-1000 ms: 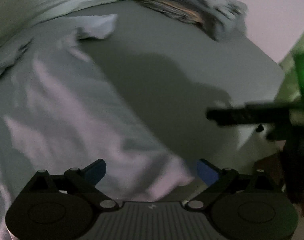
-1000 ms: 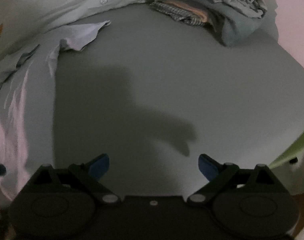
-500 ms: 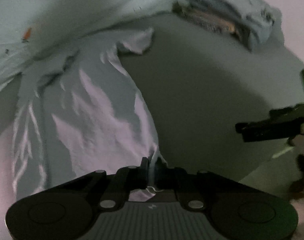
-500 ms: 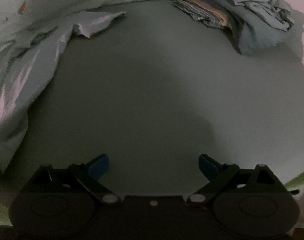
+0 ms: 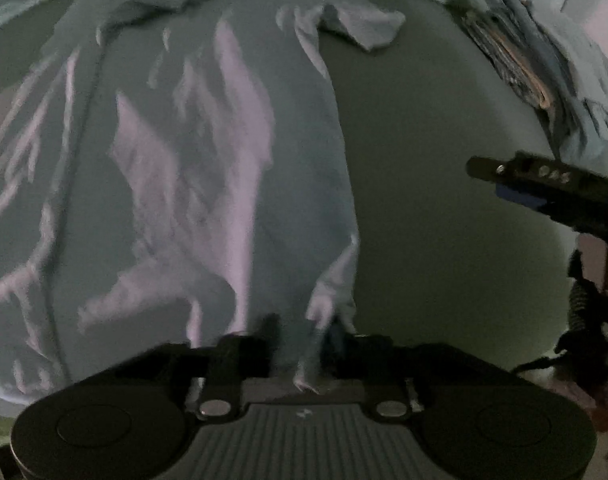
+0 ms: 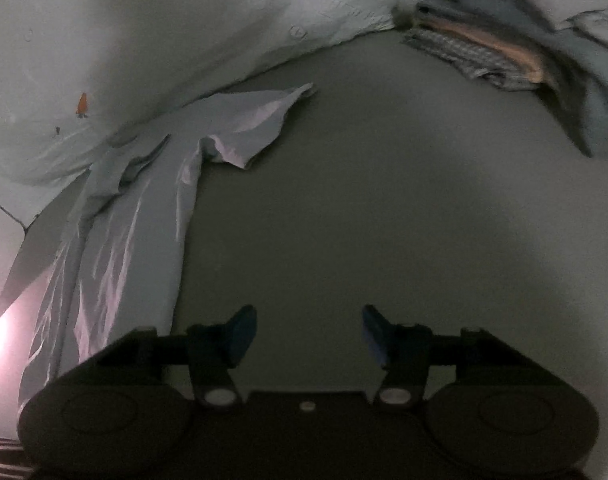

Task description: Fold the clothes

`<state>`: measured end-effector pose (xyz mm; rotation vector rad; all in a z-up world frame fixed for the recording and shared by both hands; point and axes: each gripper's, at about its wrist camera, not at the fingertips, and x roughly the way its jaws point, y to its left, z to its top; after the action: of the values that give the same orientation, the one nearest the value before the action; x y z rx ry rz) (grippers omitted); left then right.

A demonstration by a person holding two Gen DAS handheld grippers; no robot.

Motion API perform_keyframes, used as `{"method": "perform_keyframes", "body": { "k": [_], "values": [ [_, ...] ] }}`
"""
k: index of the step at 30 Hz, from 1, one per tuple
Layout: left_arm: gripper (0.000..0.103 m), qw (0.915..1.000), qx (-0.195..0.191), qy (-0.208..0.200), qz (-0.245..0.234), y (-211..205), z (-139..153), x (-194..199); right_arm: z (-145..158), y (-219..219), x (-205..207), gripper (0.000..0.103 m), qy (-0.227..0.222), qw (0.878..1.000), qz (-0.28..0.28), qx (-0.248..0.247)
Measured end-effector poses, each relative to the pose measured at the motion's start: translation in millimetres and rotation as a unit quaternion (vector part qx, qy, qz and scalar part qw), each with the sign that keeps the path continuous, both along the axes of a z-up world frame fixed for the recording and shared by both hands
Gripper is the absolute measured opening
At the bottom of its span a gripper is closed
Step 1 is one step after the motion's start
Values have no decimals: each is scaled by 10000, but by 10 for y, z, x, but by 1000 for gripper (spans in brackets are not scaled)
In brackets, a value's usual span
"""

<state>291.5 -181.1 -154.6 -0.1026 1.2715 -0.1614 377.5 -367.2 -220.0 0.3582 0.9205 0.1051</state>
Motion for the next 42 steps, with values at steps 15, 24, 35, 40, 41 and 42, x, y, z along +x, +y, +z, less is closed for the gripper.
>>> {"method": "perform_keyframes", "body": {
  "k": [15, 24, 35, 40, 41, 42],
  "values": [
    [84, 9800, 821, -1309, -1258, -774, 274, 1674, -136, -419, 1262, 62, -223, 9975, -665, 47],
    [84, 9580, 1185, -1483, -2150, -1642, -293, 2875, -212, -690, 1551, 61, -559, 9934, -867, -498],
    [49, 9686, 485, -1656, -1790, -1552, -567, 3298, -292, -377, 1572, 81, -769, 9840, -183, -1597],
    [7, 9858, 211, -1350, -972, -1243, -487, 3485, -257, -373, 1561, 72, -704, 9847, -328, -1560],
    [7, 9884, 77, -1310, -768, -1149, -454, 3510, -251, -370, 1557, 71, -679, 9848, -350, -1561],
    [7, 9892, -29, -1314, -656, -1066, -403, 3528, -248, -357, 1553, 67, -648, 9846, -373, -1580]
  ]
}}
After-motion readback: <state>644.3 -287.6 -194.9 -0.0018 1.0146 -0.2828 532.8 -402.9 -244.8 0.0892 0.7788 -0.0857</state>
